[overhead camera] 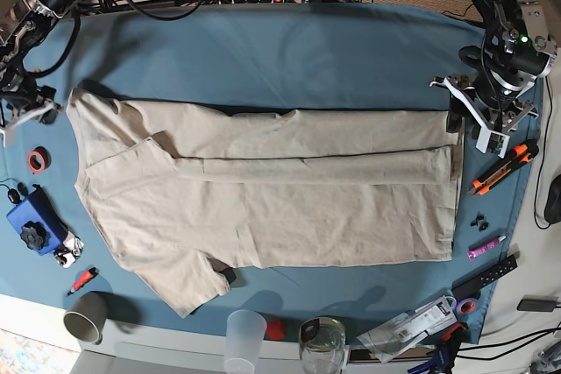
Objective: Fold the T-shirt properly
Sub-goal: 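Open the left gripper and raise it off the fold, then lower both grippers to the folded edge and grasp it again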
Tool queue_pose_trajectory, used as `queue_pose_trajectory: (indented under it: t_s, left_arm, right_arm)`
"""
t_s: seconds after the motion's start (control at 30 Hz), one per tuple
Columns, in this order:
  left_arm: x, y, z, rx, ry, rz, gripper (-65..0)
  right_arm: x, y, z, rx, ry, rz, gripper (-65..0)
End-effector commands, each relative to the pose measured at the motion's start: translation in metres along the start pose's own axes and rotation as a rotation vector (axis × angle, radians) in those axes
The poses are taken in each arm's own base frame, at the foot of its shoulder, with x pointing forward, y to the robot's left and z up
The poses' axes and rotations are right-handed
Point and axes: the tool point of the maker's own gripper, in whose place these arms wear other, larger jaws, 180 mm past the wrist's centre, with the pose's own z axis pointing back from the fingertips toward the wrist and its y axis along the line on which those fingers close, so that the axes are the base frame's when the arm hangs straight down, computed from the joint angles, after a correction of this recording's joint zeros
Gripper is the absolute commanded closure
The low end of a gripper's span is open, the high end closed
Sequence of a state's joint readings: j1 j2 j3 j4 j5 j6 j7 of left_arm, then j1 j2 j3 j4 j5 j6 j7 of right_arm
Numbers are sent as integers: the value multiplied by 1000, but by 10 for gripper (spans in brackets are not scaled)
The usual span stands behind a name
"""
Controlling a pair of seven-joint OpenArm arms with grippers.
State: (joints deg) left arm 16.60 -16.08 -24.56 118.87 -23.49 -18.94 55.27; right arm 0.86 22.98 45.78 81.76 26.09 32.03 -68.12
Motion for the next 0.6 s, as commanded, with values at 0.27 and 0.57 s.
queue_pose_trajectory:
  t_s: [0.27, 0.57]
  left_arm:
    - [12, 3, 4, 6, -44, -16, -262]
    - [12, 2, 4, 4, -45, -14, -262]
  right_arm:
    - [11, 14, 0, 64, -54, 28, -161]
    - [-15, 16, -6, 119, 27, 33, -264]
